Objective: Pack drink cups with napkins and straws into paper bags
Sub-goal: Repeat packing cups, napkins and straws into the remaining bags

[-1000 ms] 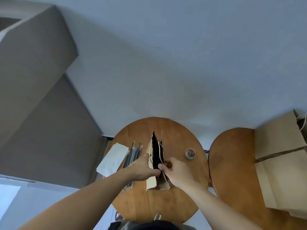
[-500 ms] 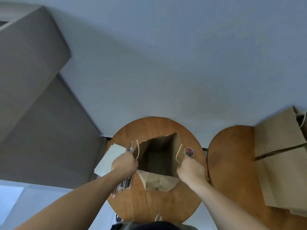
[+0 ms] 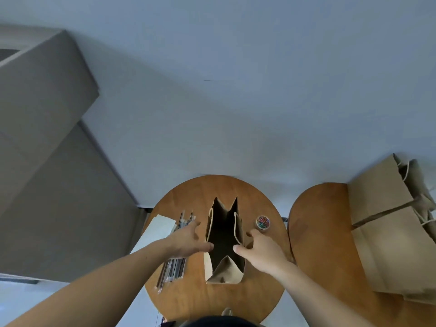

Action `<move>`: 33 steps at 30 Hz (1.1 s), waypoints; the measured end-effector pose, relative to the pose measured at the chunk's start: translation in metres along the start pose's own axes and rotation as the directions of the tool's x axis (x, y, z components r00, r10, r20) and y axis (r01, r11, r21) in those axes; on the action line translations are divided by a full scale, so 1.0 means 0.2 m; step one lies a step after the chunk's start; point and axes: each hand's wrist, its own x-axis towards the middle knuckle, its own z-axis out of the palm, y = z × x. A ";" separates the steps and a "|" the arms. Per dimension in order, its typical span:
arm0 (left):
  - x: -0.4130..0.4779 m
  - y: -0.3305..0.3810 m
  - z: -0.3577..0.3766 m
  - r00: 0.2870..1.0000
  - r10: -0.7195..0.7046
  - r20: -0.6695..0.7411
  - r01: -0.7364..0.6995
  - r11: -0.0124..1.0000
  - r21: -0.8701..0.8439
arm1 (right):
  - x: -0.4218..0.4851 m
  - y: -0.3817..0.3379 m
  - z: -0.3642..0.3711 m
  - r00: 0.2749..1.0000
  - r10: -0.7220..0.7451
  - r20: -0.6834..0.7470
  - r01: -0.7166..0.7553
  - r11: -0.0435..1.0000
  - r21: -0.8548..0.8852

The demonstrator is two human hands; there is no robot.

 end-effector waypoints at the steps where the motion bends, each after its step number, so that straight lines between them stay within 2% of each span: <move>1: 0.00 0.01 -0.03 0.999 0.016 0.032 -0.016 1.000 -0.008 | 0.00 0.00 -0.01 1.000 -0.010 0.023 0.009 0.999 0.044; 5: -0.02 0.02 -0.14 0.995 0.065 0.074 -0.066 0.998 0.012 | 0.00 -0.02 -0.10 0.981 -0.095 0.169 0.058 0.975 0.215; 7: -0.02 0.04 -0.20 0.997 0.076 -0.010 -0.075 0.995 0.073 | 0.01 -0.06 -0.18 0.975 -0.132 0.180 0.089 0.969 0.232; 9: -0.03 0.08 -0.28 0.985 0.085 -0.149 -0.059 0.984 0.171 | 0.04 -0.11 -0.27 0.986 -0.136 0.095 0.112 0.967 0.230; 12: -0.05 0.16 -0.43 0.944 0.101 -0.315 -0.032 0.976 0.217 | 0.11 -0.24 -0.39 0.980 -0.192 -0.048 0.197 0.971 0.136; 14: -0.08 0.22 -0.53 0.918 0.107 -0.383 -0.014 0.971 0.238 | 0.15 -0.35 -0.44 0.963 -0.255 -0.090 0.259 0.965 0.044; 19: -0.19 0.31 -0.73 0.867 0.112 -0.486 0.052 0.949 0.312 | 0.21 -0.59 -0.51 0.936 -0.348 -0.047 0.342 0.934 -0.099; 25: -0.42 0.36 -0.97 0.797 0.096 -0.597 0.109 0.948 0.298 | 0.21 -0.90 -0.64 0.891 -0.452 -0.042 0.430 0.870 -0.240; 29: -0.63 0.36 -1.15 0.733 0.095 -0.673 0.146 0.945 0.292 | 0.16 -1.20 -0.78 0.829 -0.554 -0.075 0.508 0.803 -0.312; 33: -0.86 0.33 -1.36 0.638 0.090 -0.765 0.164 0.955 0.248 | 0.05 -1.57 -0.89 0.728 -0.672 -0.135 0.588 0.714 -0.380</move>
